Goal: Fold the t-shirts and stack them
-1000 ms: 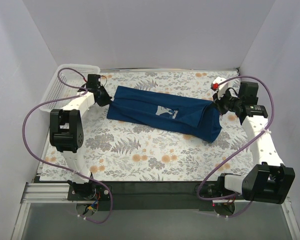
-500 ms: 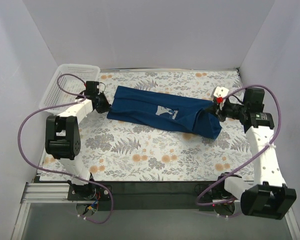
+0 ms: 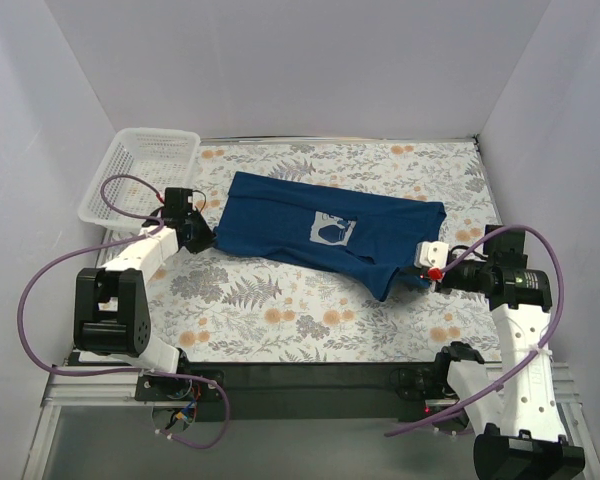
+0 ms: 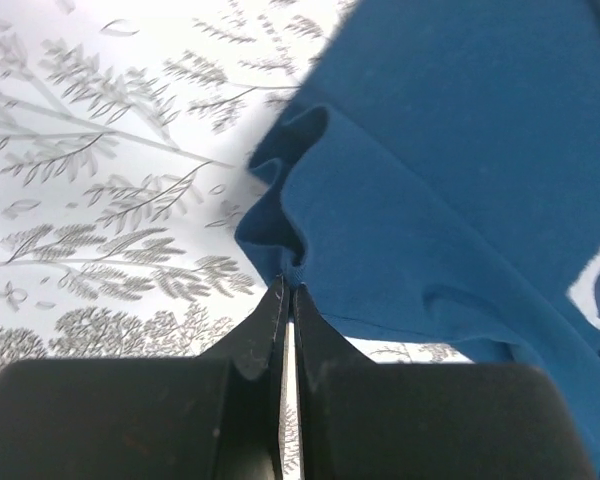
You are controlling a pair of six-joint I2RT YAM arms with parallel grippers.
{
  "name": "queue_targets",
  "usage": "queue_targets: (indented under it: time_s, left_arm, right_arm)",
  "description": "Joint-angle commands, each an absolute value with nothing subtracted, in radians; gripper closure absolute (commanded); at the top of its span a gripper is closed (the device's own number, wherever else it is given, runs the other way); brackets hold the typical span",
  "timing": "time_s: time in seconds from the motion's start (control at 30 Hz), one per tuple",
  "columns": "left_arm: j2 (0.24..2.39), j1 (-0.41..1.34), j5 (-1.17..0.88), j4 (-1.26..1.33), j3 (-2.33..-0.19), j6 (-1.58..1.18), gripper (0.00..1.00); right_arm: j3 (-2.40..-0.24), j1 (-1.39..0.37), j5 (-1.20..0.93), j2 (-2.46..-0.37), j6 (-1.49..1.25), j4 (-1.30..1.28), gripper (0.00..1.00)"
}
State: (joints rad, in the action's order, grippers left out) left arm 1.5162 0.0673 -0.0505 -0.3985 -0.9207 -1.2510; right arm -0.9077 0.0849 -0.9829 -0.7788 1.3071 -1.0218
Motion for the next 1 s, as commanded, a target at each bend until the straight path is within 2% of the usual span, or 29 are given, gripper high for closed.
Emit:
queue_targets:
  time_s: [0.0,0.17,0.53,0.7,0.97]
  left_arm:
    - [1.47,0.063,0.035,-0.423,-0.908,-1.298,1.0]
    - [1.488,0.061,0.094,-0.446,-0.92,-1.324,1.0]
    - [1.664,0.06,0.101,-0.534,-1.133,-1.336,1.0]
    - [1.591,0.06,0.019,-0.538,-1.088,-1.321,1.0]
    - [1.545,0.058,0.06,-0.575,-1.084,-1.319,1.0]
  right_arm:
    - [-0.931,0.084,-1.034,-0.749,1.463,-1.158,0.99]
    - [-0.959,0.086,-1.02,-0.729,1.441,-1.143,0.99]
    - [-0.994,0.091,-1.006,-0.818,1.437,-1.083,0.99]
    - [-1.041,0.091,-1.046,-0.877,1.425,-1.074,0.99]
    - [-1.098,0.091,-1.029,-0.974,1.299,-0.965,0.99]
